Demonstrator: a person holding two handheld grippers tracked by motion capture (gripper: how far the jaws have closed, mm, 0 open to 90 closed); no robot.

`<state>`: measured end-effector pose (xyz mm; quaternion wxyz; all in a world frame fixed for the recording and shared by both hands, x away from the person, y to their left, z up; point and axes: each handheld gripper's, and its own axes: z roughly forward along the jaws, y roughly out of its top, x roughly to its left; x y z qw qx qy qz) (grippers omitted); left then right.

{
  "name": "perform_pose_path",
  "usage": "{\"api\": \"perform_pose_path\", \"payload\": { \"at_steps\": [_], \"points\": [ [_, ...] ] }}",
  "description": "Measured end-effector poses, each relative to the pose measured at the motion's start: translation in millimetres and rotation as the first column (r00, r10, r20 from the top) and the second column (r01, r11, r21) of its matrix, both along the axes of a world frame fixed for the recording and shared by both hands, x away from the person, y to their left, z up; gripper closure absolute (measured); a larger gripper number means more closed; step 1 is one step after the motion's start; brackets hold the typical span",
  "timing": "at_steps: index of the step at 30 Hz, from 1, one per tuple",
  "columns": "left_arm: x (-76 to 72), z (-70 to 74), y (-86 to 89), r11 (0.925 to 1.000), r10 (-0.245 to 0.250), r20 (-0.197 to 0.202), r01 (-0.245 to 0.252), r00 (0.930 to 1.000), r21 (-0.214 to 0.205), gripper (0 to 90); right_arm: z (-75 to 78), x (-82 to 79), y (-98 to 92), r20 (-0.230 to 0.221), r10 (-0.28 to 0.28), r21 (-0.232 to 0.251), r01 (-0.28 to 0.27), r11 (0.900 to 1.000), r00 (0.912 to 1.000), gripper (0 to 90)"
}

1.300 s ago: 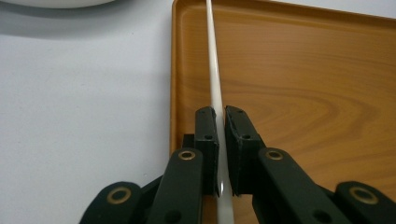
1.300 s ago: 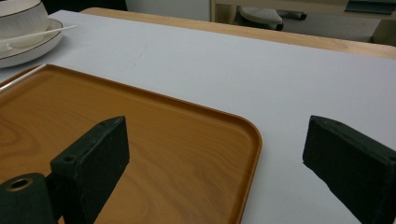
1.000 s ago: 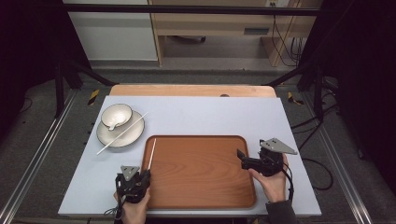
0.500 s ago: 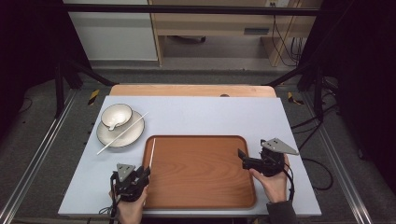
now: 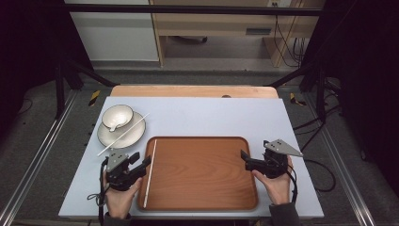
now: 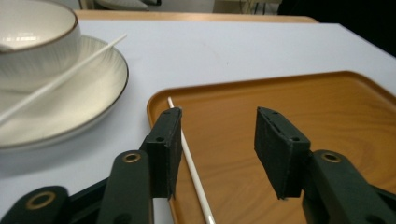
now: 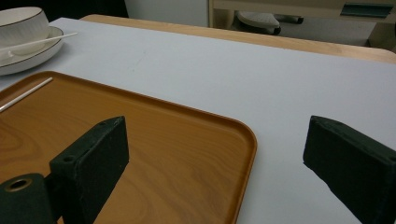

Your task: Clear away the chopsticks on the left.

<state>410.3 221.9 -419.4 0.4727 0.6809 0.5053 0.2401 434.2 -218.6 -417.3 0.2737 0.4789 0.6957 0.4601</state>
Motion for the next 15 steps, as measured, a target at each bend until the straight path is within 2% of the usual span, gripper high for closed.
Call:
{"api": "perform_pose_path", "payload": {
  "at_steps": [5,11,15],
  "points": [
    [11.4,20.8,8.5,0.9998,-0.019,0.04,0.019,0.999,0.008,46.2,0.0,0.1,0.1,0.0,-0.001,-0.004,0.001,1.0,1.0,7.0],
    [26.0,40.1,15.2,0.9966,-0.077,0.052,0.076,0.9957,0.033,39.1,0.5,-0.2,0.0,0.001,-0.001,0.002,0.001,1.0,1.0,6.9],
    [33.0,45.6,21.0,0.9932,-0.105,0.052,0.102,0.9932,0.056,35.8,0.8,-0.4,0.0,0.002,-0.001,0.003,0.001,1.0,1.0,6.9]
  ]
}}
